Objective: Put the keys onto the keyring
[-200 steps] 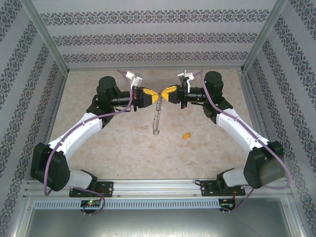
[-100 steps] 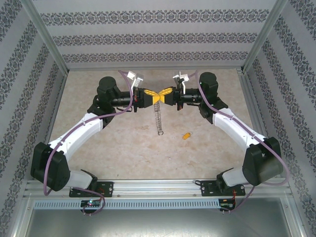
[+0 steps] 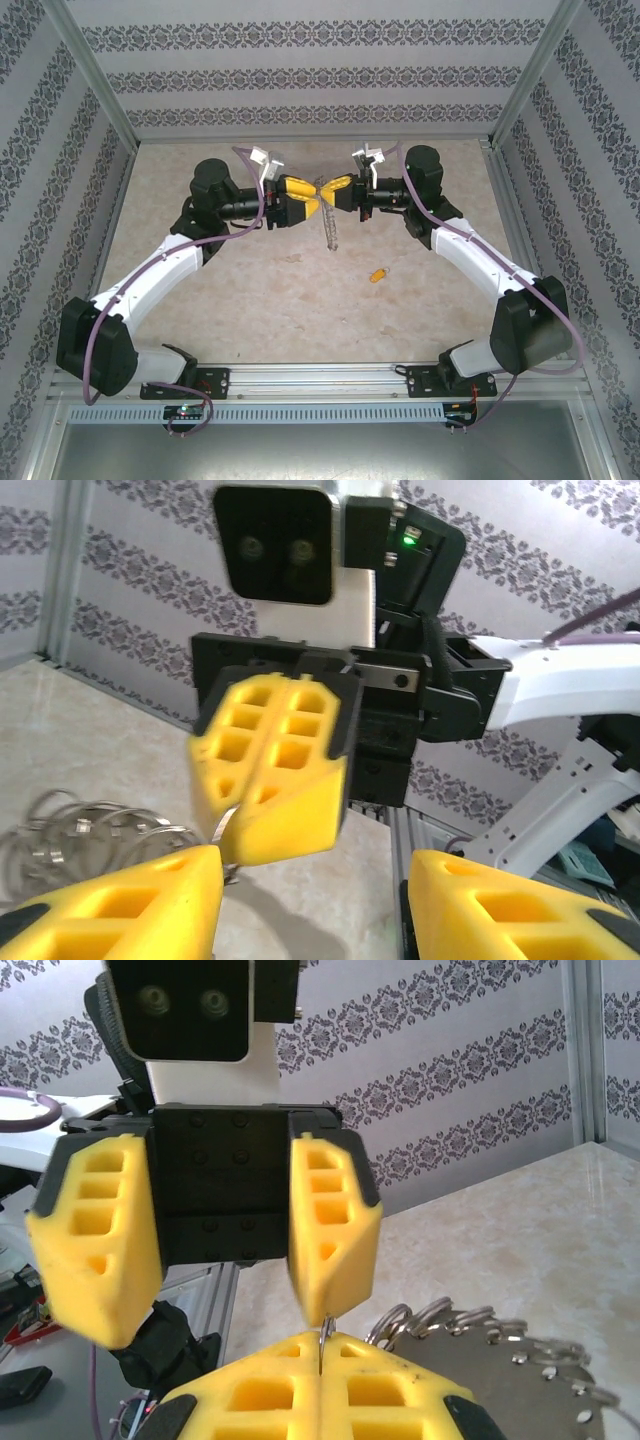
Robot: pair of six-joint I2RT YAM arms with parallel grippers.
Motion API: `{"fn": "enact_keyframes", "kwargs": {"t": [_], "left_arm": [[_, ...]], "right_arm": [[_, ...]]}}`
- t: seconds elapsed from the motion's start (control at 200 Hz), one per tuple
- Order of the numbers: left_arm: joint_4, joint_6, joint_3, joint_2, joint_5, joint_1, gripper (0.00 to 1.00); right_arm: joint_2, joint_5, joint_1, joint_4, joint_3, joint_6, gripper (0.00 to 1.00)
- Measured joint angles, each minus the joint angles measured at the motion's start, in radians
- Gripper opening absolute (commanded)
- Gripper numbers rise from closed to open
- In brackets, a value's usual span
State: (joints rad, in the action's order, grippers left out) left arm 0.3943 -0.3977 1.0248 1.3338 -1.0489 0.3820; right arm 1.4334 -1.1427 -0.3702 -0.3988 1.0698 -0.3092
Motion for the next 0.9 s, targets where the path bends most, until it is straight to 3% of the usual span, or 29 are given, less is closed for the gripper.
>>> {"fn": "enact_keyframes", "kwargs": {"t": [0.899], "left_arm": [[0.116,-0.116,-0.001,0.035,-0.051,-0.019,0.31]], "right_arm": [[-0.027,-0.019,-0.021,-0.003,0.0,-0.011,0.0]]}}
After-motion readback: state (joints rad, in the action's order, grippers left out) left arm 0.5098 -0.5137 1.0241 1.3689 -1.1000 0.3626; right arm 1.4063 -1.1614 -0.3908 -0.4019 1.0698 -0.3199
